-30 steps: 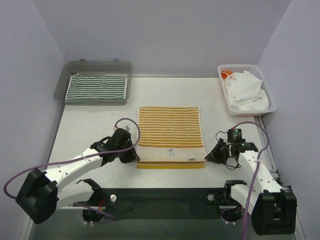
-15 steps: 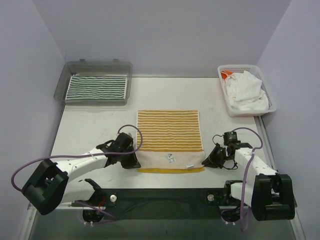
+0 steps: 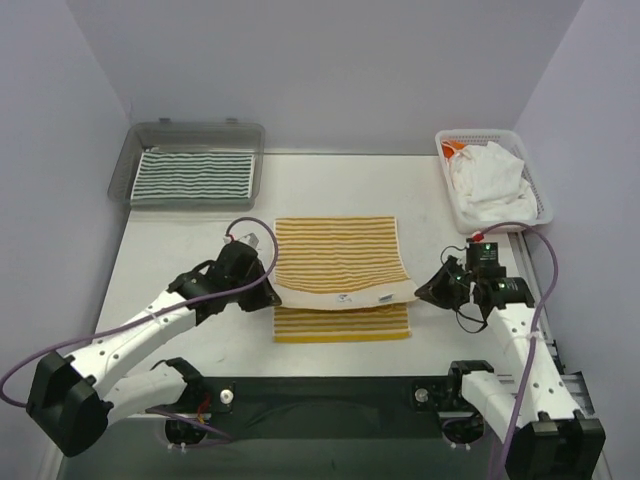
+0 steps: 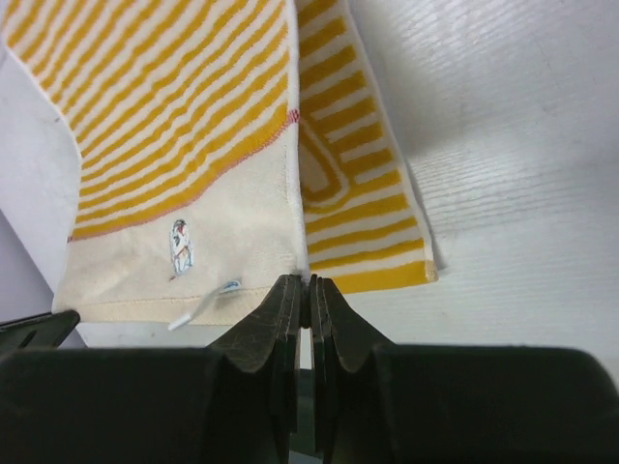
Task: Fold and stack the towels
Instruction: Fold the towel
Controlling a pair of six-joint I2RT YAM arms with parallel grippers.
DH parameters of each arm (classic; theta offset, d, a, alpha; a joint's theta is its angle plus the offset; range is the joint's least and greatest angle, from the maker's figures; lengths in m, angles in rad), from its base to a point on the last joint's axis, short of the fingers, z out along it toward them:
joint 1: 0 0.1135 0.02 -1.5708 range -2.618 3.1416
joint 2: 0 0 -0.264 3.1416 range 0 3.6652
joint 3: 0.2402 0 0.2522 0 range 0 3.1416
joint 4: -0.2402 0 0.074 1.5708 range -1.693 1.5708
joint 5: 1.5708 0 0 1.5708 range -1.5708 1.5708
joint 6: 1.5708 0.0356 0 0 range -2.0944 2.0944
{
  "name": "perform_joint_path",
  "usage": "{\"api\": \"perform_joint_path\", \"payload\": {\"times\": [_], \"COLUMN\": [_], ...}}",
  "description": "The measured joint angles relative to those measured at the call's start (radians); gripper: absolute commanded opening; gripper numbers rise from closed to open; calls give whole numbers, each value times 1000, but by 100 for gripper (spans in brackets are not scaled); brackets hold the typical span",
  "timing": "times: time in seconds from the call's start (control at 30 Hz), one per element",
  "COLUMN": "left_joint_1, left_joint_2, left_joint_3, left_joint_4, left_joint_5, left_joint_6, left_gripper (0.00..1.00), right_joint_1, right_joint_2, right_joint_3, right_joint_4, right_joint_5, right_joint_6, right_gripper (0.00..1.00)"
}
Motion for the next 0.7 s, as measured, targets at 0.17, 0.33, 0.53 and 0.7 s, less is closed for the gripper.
{"api": "perform_joint_path", "payload": {"times": [0.17, 0.33, 0.53, 0.7], "left_joint_1": [0, 0, -24, -43], "left_joint_2": [-117, -143, -23, 81], "left_joint_3": [29, -74, -235, -245], "left_joint_4": [-66, -64, -5, 43], "left_joint_5": [9, 61, 144, 167], "left_joint_6": [-1, -13, -47, -45], "left_gripper": [0, 0, 2, 3], "right_joint_1": [1, 14, 33, 60], "right_joint_2": [-114, -151, -125, -74], "right_joint_3": [42, -42, -218, -274], "right_joint_4": [-100, -147, -156, -136], "right_joint_5": [-2, -14, -29, -16], "right_joint_6": [5, 26, 51, 65], "right_gripper": [0, 3, 5, 10]}}
